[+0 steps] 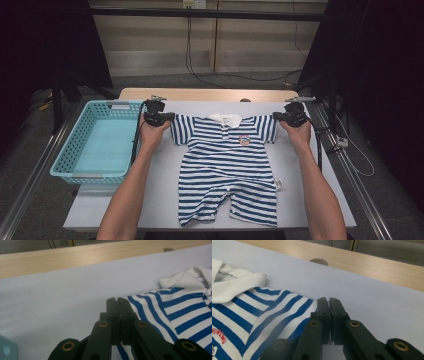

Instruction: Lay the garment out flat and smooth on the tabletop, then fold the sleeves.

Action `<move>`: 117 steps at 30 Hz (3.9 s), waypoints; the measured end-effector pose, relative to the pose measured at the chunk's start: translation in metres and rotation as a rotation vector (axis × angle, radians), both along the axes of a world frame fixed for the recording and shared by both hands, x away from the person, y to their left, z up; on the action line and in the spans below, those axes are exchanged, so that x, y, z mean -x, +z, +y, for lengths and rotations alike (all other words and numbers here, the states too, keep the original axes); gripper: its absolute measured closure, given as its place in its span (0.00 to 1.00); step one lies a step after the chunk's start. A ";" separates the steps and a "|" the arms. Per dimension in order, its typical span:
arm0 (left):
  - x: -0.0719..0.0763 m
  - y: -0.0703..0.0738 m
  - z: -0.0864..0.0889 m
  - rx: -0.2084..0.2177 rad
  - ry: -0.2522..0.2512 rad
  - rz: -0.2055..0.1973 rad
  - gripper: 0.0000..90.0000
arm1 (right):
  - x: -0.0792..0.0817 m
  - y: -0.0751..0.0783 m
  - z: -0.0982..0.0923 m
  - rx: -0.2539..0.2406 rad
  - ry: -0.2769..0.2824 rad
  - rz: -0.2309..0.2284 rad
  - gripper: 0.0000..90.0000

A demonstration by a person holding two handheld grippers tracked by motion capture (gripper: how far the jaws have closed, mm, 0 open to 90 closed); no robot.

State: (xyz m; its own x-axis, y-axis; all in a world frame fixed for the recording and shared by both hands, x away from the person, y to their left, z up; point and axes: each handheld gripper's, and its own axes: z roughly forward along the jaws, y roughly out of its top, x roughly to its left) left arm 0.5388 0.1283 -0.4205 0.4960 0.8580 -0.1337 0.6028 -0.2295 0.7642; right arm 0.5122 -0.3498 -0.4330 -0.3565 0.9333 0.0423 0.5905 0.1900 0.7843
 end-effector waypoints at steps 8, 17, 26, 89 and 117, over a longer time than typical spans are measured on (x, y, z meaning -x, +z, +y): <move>-0.010 0.003 -0.002 0.033 0.010 -0.029 0.98 | -0.010 0.004 0.005 0.008 -0.022 -0.013 0.98; -0.021 -0.006 -0.003 0.055 0.014 -0.023 0.98 | -0.017 0.001 0.002 0.018 -0.052 -0.021 0.98; -0.018 -0.012 -0.009 0.059 0.006 -0.009 0.74 | -0.018 -0.007 0.003 -0.006 -0.034 -0.021 0.87; 0.039 -0.013 0.005 0.048 -0.065 -0.114 0.07 | 0.228 0.006 0.048 -0.144 0.030 -0.338 0.06; 0.027 -0.033 -0.005 -0.094 -0.040 0.025 0.35 | 0.254 -0.005 0.047 -0.127 0.078 -0.314 0.04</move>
